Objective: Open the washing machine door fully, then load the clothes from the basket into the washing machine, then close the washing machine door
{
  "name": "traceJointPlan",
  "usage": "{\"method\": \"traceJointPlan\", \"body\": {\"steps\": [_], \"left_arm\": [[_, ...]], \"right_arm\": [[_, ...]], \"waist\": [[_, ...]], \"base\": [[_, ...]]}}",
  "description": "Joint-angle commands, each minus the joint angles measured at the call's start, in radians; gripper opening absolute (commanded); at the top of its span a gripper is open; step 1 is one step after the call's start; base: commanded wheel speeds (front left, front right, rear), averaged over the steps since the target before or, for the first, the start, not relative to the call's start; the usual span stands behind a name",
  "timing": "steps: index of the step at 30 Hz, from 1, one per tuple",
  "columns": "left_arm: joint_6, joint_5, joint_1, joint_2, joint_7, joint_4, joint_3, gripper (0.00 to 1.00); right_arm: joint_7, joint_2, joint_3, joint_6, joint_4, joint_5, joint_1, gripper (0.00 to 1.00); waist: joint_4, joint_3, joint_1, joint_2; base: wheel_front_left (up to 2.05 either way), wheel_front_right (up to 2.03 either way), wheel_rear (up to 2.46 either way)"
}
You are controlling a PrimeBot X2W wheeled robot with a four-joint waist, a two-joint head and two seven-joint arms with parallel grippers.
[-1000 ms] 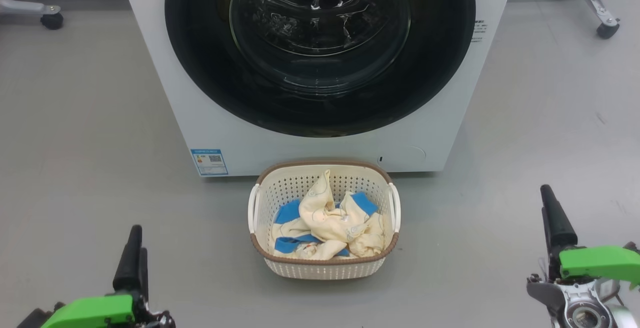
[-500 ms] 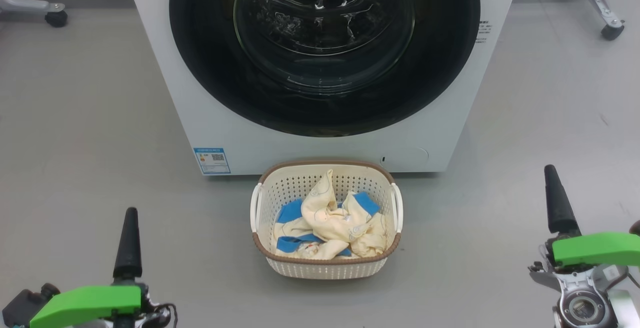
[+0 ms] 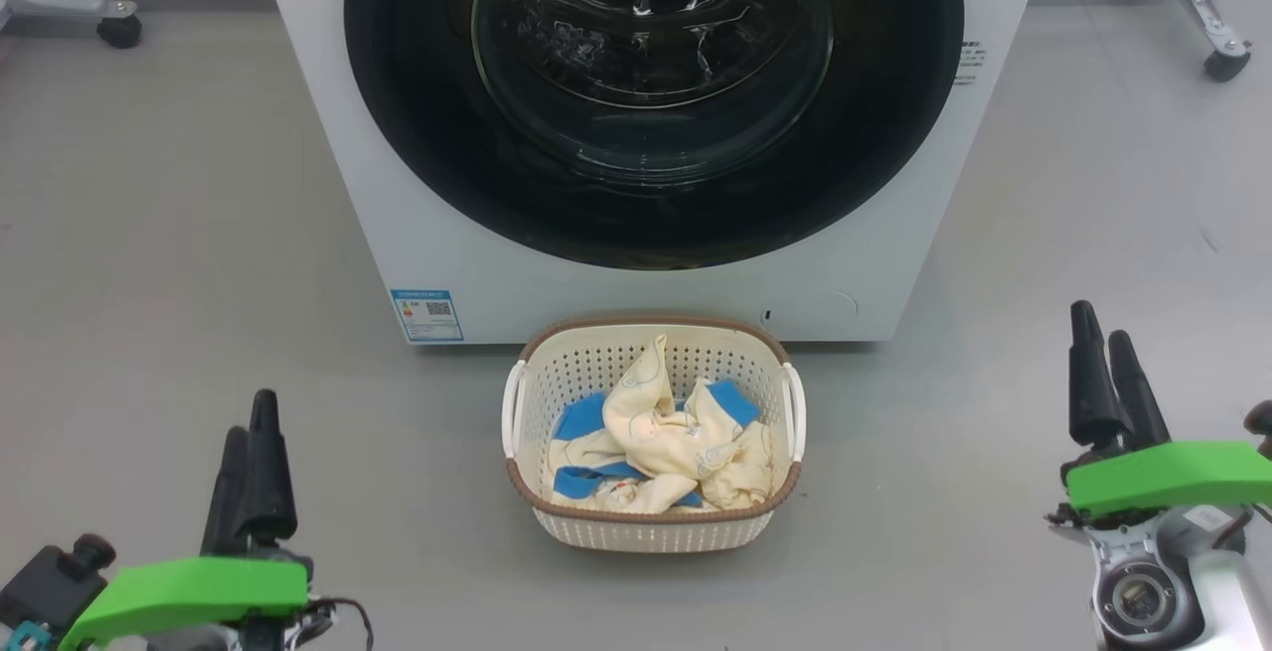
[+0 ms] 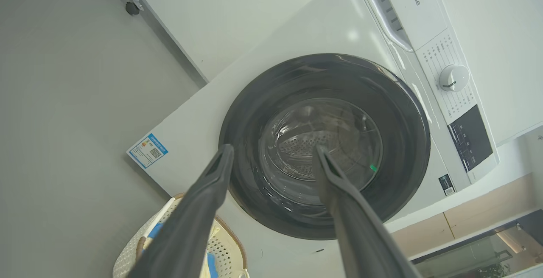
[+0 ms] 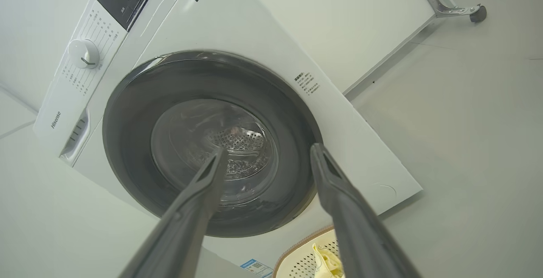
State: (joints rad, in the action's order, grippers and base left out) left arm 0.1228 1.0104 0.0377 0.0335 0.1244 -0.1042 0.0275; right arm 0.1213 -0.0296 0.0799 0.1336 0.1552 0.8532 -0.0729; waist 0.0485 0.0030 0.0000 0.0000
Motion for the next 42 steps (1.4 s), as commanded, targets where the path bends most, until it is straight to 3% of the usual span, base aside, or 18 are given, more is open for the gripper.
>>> {"method": "traceJointPlan", "body": {"steps": [1, 22, 42], "left_arm": [[0.005, -0.047, 0.058, 0.014, 0.013, 0.048, 0.022, 1.00], [0.007, -0.502, 0.051, 0.028, 0.077, 0.056, 0.002, 1.00], [0.008, -0.815, 0.057, 0.045, 0.132, -0.069, -0.057, 1.00]], "right_arm": [[0.016, -0.017, -0.019, -0.002, -0.042, -0.051, -0.059, 1.00], [0.080, -0.019, -0.077, -0.002, 0.009, -0.491, -0.075, 1.00], [0.135, -0.020, -0.120, -0.003, 0.114, -0.766, -0.106, 1.00]], "waist": [[0.002, 0.001, 0.0000, 0.0000], [0.012, -0.001, 0.0000, 0.0000], [0.015, -0.009, 0.0000, 0.0000]], "base": [[0.00, 0.00, 0.00], [0.00, 0.00, 0.00], [0.00, 0.00, 0.00]]}}
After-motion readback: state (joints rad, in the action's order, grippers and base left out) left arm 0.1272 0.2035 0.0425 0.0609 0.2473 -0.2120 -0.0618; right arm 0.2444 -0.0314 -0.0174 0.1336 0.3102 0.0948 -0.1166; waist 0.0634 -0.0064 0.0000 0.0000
